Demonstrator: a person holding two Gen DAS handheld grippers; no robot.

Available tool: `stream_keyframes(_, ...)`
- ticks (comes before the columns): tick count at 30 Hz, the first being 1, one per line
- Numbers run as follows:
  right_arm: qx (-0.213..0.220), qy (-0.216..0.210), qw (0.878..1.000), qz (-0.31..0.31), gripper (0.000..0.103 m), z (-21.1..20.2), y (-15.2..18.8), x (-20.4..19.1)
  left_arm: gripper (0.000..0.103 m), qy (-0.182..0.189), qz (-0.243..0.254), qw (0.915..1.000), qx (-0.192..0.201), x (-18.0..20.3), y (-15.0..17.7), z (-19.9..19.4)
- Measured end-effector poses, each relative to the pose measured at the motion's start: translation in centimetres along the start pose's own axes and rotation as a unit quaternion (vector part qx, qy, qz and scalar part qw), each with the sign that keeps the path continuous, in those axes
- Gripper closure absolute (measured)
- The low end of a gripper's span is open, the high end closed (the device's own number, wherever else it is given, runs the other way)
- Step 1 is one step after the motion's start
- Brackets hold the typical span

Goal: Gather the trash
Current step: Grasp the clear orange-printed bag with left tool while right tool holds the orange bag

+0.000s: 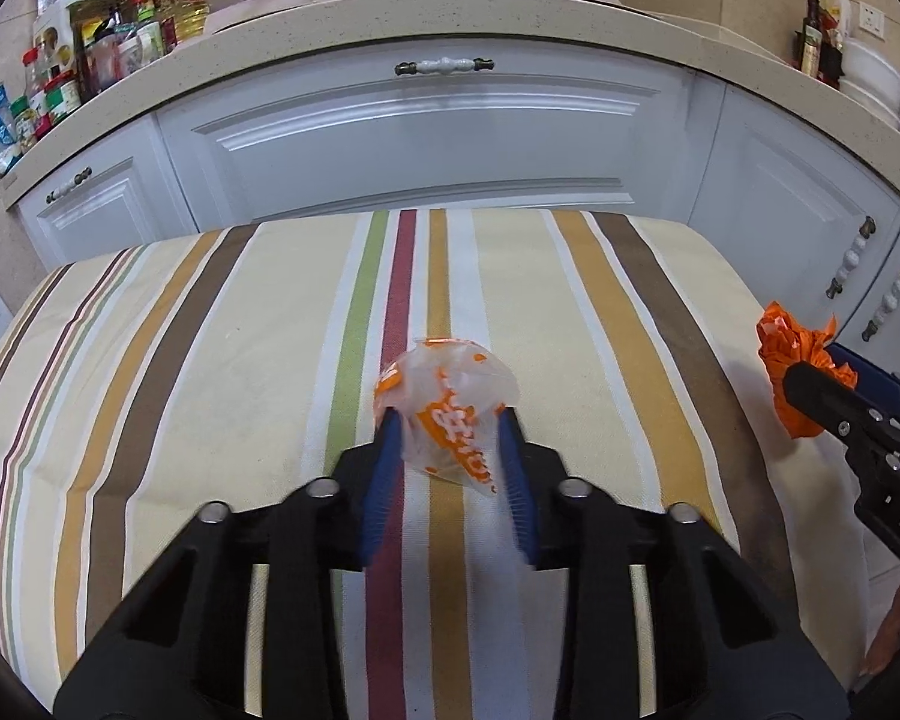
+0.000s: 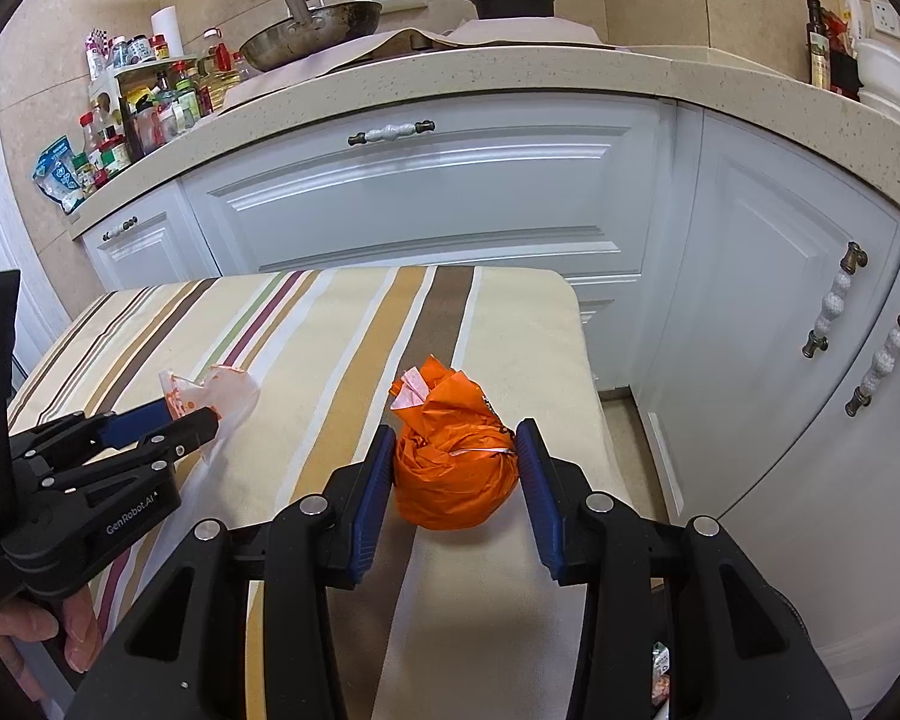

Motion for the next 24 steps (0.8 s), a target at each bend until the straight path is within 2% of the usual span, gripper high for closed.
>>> stream_keyframes(6, 0.0, -0.001, 1.0, -0.001, 0.061, -0.1, 0.1, 0.0, 0.082, 0.004, 0.006, 1.0, 0.007, 0.2, -0.1, -0.3)
stream_keyframes(24, -0.001, 0.006, 1.0, -0.001, 0.061, -1.3, 1.0, 0.0, 0.083, 0.003, -0.005, 0.9999, 0.011, -0.1, 0.7, -1.7)
Point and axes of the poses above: each gripper's, at about its wrist camera, not at the fingertips, and z roughly the way its jaws point, x to its right, y to its underside, the point moved 5 cm from there along z, roughly the way its jaws point, and after that the axes turned 1 degree about y, right-handed, at the moved point
